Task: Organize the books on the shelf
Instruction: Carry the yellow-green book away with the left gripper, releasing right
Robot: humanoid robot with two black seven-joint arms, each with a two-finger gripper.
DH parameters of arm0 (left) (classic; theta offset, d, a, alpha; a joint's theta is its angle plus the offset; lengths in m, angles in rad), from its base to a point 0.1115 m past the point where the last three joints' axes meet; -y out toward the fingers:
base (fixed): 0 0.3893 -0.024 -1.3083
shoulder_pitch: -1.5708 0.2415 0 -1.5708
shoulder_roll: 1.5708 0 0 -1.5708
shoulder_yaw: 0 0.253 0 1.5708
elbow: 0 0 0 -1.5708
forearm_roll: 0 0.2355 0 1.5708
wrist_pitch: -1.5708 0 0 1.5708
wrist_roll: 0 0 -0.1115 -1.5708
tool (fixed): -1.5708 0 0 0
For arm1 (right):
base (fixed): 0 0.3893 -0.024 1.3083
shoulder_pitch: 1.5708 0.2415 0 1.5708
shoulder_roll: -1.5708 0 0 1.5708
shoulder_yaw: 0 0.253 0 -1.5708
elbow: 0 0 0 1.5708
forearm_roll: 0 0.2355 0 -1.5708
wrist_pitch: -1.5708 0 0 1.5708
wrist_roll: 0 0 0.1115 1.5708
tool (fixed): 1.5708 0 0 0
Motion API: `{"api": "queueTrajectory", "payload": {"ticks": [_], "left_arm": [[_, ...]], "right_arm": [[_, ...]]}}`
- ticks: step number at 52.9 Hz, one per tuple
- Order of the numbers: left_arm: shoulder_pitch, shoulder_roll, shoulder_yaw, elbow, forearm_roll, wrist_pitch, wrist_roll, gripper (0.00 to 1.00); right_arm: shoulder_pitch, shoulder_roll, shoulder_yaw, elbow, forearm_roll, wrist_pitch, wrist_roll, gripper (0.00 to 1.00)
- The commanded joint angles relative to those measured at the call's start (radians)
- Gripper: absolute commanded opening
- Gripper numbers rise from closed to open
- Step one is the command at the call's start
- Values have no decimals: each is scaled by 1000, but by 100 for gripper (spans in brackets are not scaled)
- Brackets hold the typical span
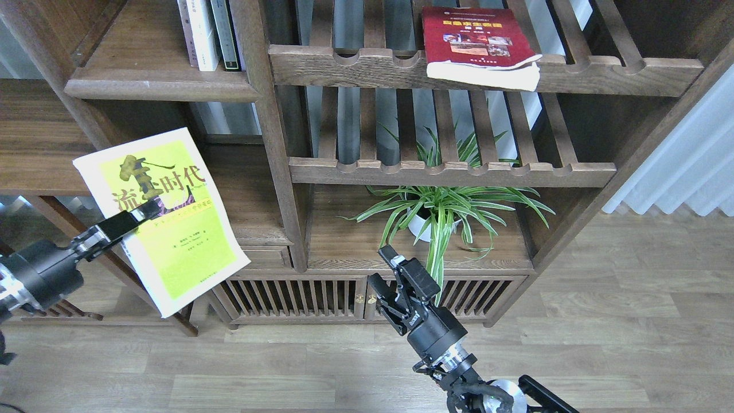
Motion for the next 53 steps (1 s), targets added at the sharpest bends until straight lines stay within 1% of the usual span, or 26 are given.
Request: {"api": "queueTrajectory", "payload": {"ticks": [1, 17, 23, 33, 34, 43, 50, 53], "left_arm": [[-6, 4, -65, 0, -4, 0, 0, 5], [-48, 6, -160, 9, -6, 0, 0, 6], [-81, 7, -180, 26, -6, 0, 0, 6], [-169, 9, -195, 49, -7, 0, 0, 6], [-192, 9, -198, 51, -9, 0, 0, 7], [-242, 3, -210, 74, -9, 0, 2, 7], [-319, 7, -213, 109, -7, 0, 5, 7], [-370, 7, -210, 130, -1, 0, 5, 7]], "right_arm": [[-1, 0, 0, -5, -8, 0, 0, 94], [0, 0, 0, -11, -20, 0, 0, 94], [0, 0, -2, -13, -20, 0, 0, 94], [2, 0, -6, -16, -22, 0, 0, 94], [2, 0, -8, -16, -22, 0, 0, 94], [3, 0, -9, -16, -22, 0, 0, 94], [3, 0, -11, -16, -22, 0, 0, 94], [5, 0, -12, -16, -25, 0, 0, 94]]}}
